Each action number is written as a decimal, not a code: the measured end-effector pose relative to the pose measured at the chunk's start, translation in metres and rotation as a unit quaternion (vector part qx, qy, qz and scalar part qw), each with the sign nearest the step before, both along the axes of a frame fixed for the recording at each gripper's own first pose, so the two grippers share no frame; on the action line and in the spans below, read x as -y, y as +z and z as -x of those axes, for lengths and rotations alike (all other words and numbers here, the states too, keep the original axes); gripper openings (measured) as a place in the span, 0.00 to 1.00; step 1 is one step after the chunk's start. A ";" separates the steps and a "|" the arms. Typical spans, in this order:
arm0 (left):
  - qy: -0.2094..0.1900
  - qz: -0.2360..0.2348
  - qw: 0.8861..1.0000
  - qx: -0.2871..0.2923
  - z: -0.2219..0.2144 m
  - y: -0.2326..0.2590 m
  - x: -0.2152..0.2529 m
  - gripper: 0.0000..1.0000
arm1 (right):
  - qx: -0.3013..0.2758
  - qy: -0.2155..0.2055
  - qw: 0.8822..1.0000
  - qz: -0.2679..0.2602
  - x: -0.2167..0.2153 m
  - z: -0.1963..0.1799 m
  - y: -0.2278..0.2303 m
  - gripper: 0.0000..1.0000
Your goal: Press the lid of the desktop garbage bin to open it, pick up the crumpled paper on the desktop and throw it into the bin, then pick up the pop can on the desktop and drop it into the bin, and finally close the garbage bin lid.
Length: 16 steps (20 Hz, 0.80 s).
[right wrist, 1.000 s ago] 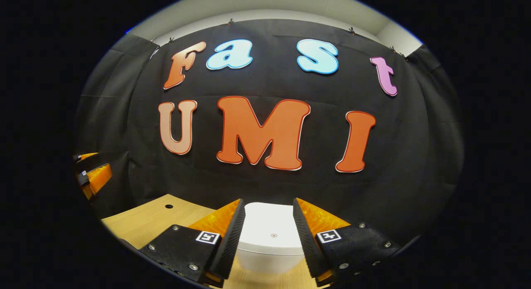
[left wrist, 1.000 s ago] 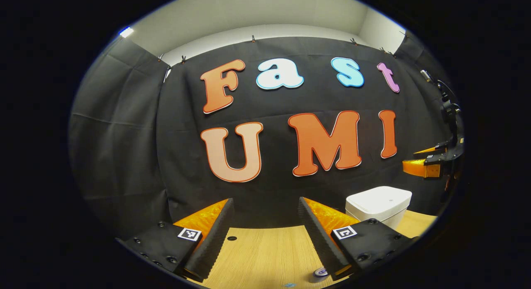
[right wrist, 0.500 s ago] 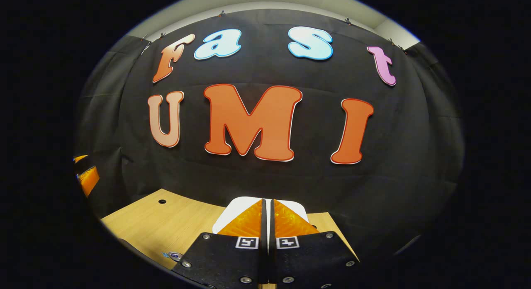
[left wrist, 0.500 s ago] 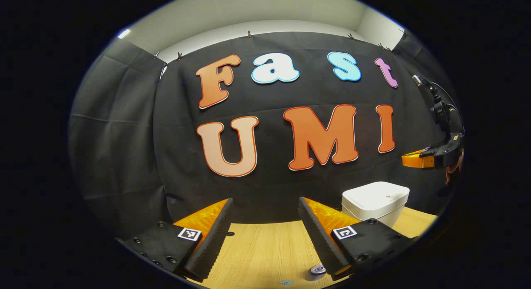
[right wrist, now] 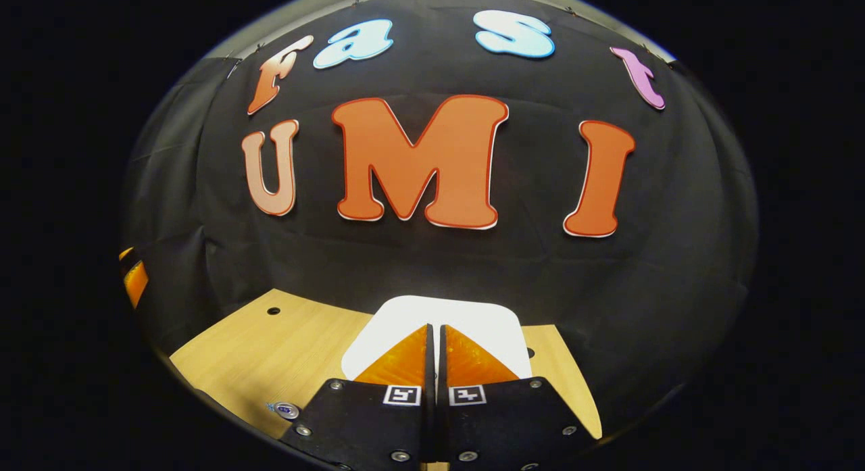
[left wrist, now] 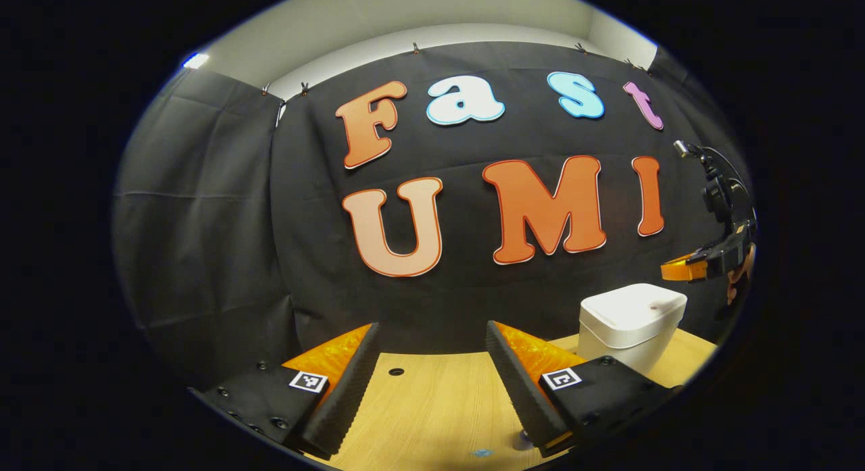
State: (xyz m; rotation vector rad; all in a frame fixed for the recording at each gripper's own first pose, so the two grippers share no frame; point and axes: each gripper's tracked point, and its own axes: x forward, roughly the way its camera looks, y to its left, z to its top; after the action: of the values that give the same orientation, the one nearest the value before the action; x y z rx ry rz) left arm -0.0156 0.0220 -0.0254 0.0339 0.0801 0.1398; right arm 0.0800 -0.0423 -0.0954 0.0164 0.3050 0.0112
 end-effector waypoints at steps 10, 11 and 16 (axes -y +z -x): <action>0.031 -0.005 0.999 -0.026 0.011 -0.015 -0.002 1.00 | -0.075 0.027 0.997 0.007 -0.004 -0.013 -0.057 0.01; 0.033 -0.005 0.999 -0.027 0.010 -0.014 0.000 1.00 | -0.071 0.028 0.997 0.006 -0.004 -0.015 -0.056 0.01; 0.040 -0.001 0.998 -0.039 0.011 -0.023 0.007 0.99 | -0.066 0.029 0.997 -0.006 -0.002 -0.017 -0.061 0.01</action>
State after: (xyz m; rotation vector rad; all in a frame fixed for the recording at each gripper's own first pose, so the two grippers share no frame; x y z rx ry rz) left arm -0.0270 0.0151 -0.0480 0.0375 0.1603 0.2185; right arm 0.0965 -0.0403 -0.1560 0.0192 0.4375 0.0702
